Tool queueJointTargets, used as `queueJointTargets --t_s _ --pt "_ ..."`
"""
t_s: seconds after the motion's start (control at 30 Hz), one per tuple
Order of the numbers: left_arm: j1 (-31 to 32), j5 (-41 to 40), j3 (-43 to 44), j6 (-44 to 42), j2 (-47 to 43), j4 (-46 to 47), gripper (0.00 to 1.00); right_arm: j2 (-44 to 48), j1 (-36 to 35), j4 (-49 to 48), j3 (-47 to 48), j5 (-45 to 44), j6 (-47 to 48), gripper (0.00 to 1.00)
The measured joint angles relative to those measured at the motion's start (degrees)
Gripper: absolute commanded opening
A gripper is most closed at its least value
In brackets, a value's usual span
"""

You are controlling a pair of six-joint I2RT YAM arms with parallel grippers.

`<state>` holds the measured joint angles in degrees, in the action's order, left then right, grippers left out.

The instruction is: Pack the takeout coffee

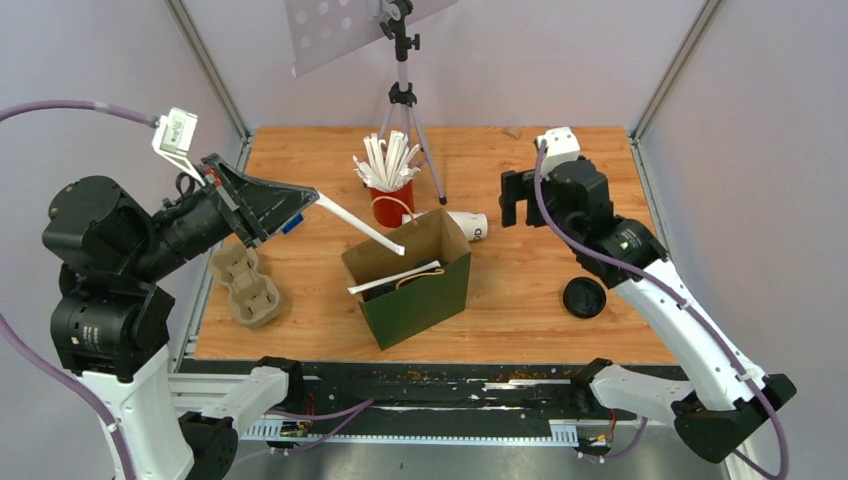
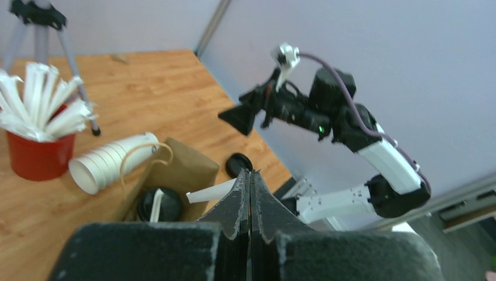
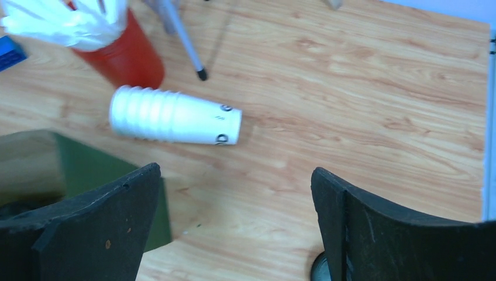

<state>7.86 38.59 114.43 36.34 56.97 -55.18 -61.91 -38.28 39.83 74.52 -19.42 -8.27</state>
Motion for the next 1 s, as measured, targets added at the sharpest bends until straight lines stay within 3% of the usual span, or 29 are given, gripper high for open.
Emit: queueJointTargets --t_s 0.1,0.27,0.5,0.67,0.73,0.83,0.93,1.0 --pt "0.0 3.5 -4.0 0.4 -1.0 -0.2 0.0 -1.4 8.5 -3.1 -0.3 7.4 6.7 1.0" --pt "0.0 6.7 -8.3 -2.1 -1.0 -2.8 0.0 -4.3 16.9 -9.9 -2.1 21.6 21.7 1.0" --pt "0.0 6.7 -16.2 -9.0 -2.3 -7.8 0.0 -17.2 21.4 -11.6 -1.4 40.5 39.8 1.0" --pt "0.0 4.1 -25.8 -9.7 -6.2 -4.9 0.02 -27.0 21.6 -10.9 -0.8 48.6 49.4 1.0" --pt "0.0 3.5 -30.2 -8.2 -8.2 -1.8 0.17 -30.5 21.4 -10.3 0.6 50.8 52.7 0.98" --pt "0.0 2.0 -36.0 -6.1 -10.9 1.1 0.51 -35.6 20.9 -8.3 4.8 53.2 57.0 0.97" --pt "0.0 0.0 -36.2 -6.5 -10.6 -0.3 0.73 -40.1 20.2 -7.2 8.3 54.8 60.5 0.96" --pt "0.0 -1.9 -34.1 -8.2 -9.1 -2.6 0.82 -41.9 19.3 -6.1 9.4 55.1 62.4 0.97"
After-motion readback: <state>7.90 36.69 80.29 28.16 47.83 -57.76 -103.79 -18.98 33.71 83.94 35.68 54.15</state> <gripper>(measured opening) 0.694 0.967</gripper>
